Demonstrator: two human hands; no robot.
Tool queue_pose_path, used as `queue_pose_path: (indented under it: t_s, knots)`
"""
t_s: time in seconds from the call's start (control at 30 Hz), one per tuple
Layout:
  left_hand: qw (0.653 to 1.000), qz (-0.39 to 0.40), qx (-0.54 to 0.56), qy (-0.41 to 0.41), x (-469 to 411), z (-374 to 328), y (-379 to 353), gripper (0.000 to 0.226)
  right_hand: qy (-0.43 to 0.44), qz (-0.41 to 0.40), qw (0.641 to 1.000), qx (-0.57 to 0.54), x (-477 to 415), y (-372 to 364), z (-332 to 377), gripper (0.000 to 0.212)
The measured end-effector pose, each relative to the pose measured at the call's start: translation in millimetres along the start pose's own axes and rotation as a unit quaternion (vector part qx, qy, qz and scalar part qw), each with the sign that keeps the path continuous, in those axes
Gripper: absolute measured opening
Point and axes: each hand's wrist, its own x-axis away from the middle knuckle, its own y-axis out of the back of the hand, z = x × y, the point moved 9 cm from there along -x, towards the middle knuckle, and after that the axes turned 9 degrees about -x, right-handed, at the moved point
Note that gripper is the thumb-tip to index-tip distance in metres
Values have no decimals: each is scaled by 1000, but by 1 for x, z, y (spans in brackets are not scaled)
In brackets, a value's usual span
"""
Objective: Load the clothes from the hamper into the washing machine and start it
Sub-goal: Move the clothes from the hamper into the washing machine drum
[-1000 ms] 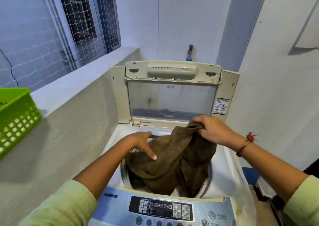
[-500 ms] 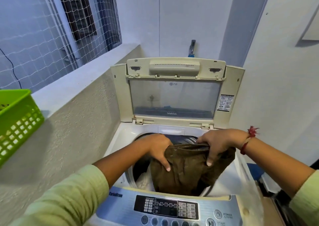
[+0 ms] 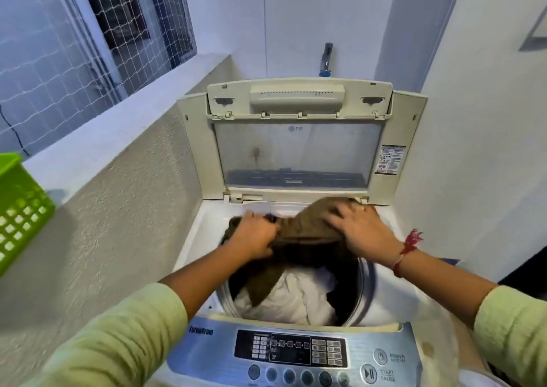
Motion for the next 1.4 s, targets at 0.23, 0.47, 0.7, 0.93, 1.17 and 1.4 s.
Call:
queue_pose_path:
  t_s: [0.23, 0.47, 0.7, 0.93, 1.17, 1.4]
  knots:
    - [939, 308, 114, -105, 13, -69, -131, 48, -13, 510, 823, -250, 79, -136, 66, 28]
    - [949, 109, 276, 108, -41, -3, -117, 46, -209, 180, 897, -345, 0, -131, -6, 43]
    - [982, -46, 169, 66, -46, -15, -103, 73, -185, -12, 925, -331, -14, -117, -5, 64]
    - [848, 483, 200, -84, 18, -100, -212, 67, -80, 565, 770, -285, 76, -209, 62, 43]
    - [839, 309, 448, 6, -16, -80, -140, 39, -202, 354, 791, -456, 32, -151, 9, 32]
    - [732, -3, 677, 73, -59, -73, -3, 17, -234, 181, 732, -613, 67, -73, -47, 25]
